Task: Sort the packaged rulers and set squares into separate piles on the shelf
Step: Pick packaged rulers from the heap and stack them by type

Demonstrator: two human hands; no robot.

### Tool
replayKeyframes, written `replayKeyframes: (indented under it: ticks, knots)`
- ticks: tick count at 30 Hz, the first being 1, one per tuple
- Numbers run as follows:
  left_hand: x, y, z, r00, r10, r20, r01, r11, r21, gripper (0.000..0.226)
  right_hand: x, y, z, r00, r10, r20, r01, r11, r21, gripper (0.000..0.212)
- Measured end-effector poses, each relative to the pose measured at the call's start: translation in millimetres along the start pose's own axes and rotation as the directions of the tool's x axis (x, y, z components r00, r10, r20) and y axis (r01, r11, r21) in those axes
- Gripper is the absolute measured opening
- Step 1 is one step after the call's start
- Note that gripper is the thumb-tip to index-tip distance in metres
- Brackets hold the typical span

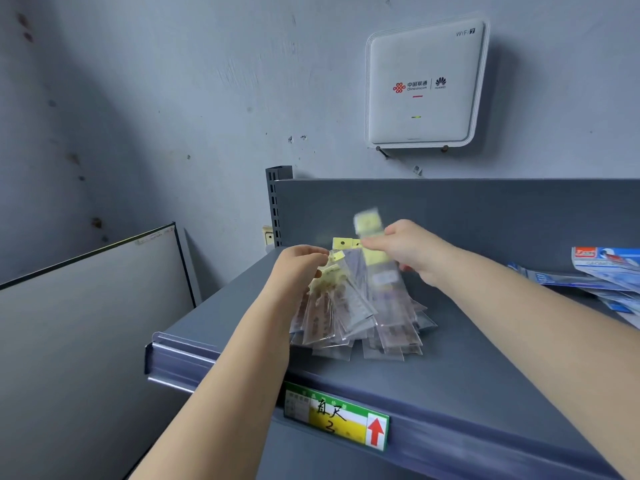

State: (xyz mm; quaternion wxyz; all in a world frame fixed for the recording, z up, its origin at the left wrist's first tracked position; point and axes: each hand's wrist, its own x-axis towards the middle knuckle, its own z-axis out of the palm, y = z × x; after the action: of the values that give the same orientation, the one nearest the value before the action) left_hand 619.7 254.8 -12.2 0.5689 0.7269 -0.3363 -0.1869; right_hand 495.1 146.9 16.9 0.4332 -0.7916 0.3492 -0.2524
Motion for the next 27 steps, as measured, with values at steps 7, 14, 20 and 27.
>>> replayKeyframes:
  ticks: [7, 14, 20, 27]
  knots:
    - [-6, 8, 4, 0.994, 0.085, -0.076, -0.08, 0.995, 0.06, 0.015, -10, 2, -24, 0.99, -0.129, -0.05, 0.112, 0.962, -0.247, 0.052]
    - [-27, 27, 42, 0.938, 0.347, -0.004, -0.302, 0.823, 0.48, 0.023, -53, 18, -77, 0.872, -0.486, -0.053, 0.251, 0.538, -0.804, 0.037]
    - [-62, 67, 115, 0.839, 0.513, 0.179, -0.486, 0.56, 0.671, 0.032, -91, 47, -132, 0.853, -0.521, -0.021, 0.154, 0.29, -0.945, 0.034]
    - [-109, 108, 216, 0.754, 0.583, 0.302, -0.592, 0.405, 0.697, 0.036, -145, 91, -221, 0.878, -0.471, -0.083, 0.055, 0.271, -0.961, 0.033]
